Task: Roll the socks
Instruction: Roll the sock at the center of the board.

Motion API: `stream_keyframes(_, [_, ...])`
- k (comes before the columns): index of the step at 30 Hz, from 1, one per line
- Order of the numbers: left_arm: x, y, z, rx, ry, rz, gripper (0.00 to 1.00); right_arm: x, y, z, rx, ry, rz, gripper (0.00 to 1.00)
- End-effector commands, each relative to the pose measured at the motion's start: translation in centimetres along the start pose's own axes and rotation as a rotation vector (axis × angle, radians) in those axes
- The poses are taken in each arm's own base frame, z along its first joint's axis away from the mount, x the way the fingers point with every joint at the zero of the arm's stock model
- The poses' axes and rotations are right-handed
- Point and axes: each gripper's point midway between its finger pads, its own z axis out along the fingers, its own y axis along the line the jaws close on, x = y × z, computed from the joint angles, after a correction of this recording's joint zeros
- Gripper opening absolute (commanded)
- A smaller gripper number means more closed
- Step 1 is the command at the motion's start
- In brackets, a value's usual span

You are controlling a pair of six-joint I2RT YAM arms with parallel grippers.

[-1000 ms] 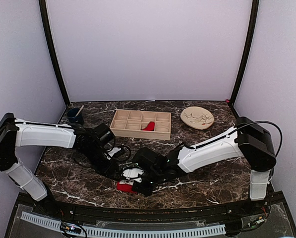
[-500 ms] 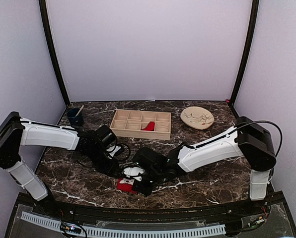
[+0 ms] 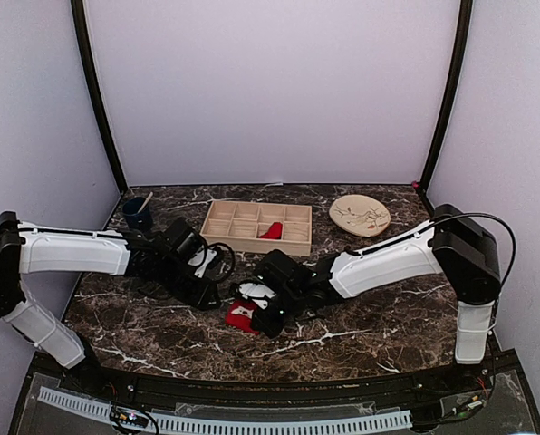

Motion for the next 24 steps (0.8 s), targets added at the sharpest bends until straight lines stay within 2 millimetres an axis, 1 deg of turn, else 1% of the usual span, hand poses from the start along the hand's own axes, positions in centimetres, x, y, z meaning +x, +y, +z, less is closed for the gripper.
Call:
stream_keyframes(1, [-0.3, -0.4, -0.6, 0.035, -0.063, 0.031, 0.37, 8.3, -4.4, 0.6, 0.149, 0.274, 0.090, 0.03])
stream_keyframes(3, [-0.5, -1.6, -1.0, 0.101, -0.090, 0.057, 0.37, 8.3, -4.1, 0.6, 0.120, 0.284, 0.092, 0.03])
stream_keyframes(5, [-0.7, -2.5, -1.3, 0.145, -0.125, 0.097, 0.37, 8.3, -3.3, 0.6, 0.070, 0.301, 0.094, 0.03])
stream_keyframes(9, [-0.8, -3.7, -1.7, 0.189, -0.170, 0.179, 0.37, 8.2, -2.2, 0.6, -0.009, 0.326, 0.094, 0.03])
stream_keyframes(12, [-0.5, -4.5, -1.5, 0.212, -0.172, 0.240, 0.37, 8.1, -1.7, 0.5, -0.072, 0.332, 0.116, 0.03])
stream_keyframes(16, [-0.1, -5.4, -1.0, 0.225, -0.170, 0.318, 0.37, 7.7, -1.5, 0.2, -0.140, 0.328, 0.146, 0.03])
stream_keyframes(24, [1.1, -6.5, 0.1, 0.219, -0.167, 0.456, 0.37, 6.9, -0.9, 0.1, -0.280, 0.318, 0.195, 0.03])
